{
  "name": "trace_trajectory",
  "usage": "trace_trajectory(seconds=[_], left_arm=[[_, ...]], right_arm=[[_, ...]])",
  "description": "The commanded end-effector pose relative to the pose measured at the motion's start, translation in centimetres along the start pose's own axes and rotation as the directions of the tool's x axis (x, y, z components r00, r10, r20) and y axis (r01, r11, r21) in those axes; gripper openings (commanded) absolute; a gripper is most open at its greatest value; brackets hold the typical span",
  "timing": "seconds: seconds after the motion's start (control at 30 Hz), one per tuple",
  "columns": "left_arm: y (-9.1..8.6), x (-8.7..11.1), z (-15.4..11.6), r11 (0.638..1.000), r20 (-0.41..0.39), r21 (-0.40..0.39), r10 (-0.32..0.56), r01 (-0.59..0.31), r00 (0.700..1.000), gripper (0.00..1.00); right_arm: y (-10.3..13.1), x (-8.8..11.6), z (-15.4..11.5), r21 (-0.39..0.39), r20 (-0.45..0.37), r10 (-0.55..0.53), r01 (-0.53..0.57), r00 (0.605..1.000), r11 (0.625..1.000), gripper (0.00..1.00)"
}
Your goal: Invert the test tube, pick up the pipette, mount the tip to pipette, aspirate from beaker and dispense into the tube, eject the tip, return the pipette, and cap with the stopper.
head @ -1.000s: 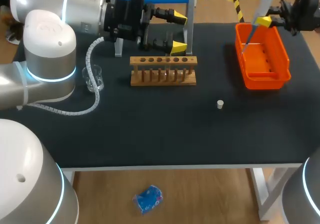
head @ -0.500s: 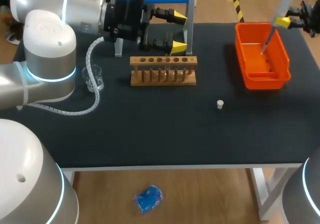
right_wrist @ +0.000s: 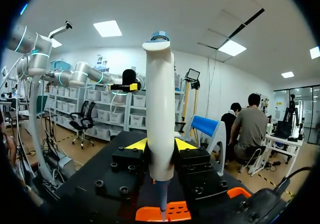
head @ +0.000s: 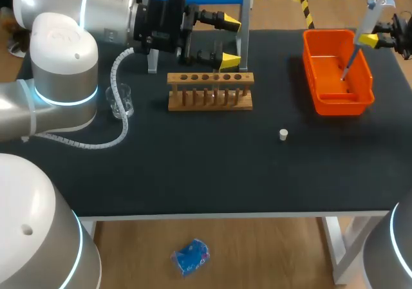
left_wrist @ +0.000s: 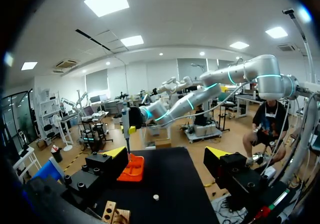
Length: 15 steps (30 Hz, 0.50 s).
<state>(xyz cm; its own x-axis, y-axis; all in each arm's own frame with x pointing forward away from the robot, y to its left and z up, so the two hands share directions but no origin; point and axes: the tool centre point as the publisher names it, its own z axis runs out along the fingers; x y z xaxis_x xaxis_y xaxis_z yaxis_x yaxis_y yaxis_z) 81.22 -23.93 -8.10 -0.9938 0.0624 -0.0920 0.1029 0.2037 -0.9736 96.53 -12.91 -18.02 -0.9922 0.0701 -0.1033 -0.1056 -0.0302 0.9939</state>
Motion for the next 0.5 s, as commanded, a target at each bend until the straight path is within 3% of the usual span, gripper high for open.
trace_trajectory(seconds=[0.03,0.27,0.5], left_arm=[[-0.5,-0.8,0.8,1.000,0.029,-0.013,-0.006,0.006,1.000,1.00],[-1.2,-4.5,4.9,1.000,0.034,-0.002,-0.004,0.004,0.999,1.00],[-1.3,-8.1,10.4,1.000,-0.034,0.008,-0.009,0.009,0.999,1.00]], right_arm=[[0.0,0.0,0.0,0.002,0.000,-0.001,0.001,1.000,1.000,0.00],[0.0,0.0,0.0,0.002,0.000,-0.001,0.001,1.000,1.000,0.00],[0.0,0.0,0.0,0.002,0.000,-0.001,0.001,1.000,1.000,0.00]])
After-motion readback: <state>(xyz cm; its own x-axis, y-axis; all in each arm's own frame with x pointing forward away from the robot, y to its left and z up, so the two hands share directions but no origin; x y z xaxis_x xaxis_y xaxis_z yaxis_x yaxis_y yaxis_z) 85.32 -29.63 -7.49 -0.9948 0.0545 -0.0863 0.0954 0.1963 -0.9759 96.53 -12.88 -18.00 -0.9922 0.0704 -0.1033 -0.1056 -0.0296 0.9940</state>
